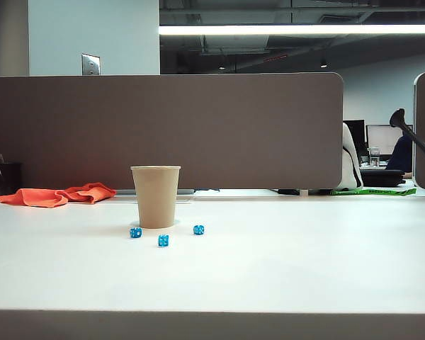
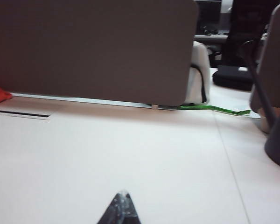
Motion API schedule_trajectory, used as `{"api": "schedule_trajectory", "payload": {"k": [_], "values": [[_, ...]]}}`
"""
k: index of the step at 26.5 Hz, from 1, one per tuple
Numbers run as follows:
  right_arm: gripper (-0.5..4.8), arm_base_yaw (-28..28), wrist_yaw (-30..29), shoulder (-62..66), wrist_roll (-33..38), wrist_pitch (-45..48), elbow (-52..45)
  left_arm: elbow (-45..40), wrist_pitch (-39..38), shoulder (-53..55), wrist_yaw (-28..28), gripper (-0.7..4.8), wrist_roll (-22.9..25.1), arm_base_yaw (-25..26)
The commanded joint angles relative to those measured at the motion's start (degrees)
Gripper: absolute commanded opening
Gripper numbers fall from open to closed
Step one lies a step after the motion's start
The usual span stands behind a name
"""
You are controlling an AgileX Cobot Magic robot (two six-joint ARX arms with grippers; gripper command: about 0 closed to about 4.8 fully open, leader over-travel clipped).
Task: Pick up the dice with a different color and drop it into the paper cup.
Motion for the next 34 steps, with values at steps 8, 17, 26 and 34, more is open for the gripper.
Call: {"api": "schedule_trajectory", "payload": {"k": [8,17,26,34], "values": [[-0.05,-0.07,2.64,-9.25,1.9,-2.49,-5.25,-0.72,-5.66,-6.1,-1.16,-0.06,-0.15,-0.02],[-0.05,-0.07,3.43,-9.6,1.7,1.01,-11.39,-0.79,-11.47,-11.17,-1.18,-0.06,-0.22,-0.02],[-0.05,-0.13,7.69,-9.57,2.99,3.28,-12.04,-5.97,-14.32,-18.82,-1.2,-0.06,-3.21,-0.02],[-0.05,-0.11,7.1,-9.57,3.02,4.0,-12.04,-12.39,-15.34,-27.98,-5.14,-0.06,-3.63,-0.02]]}}
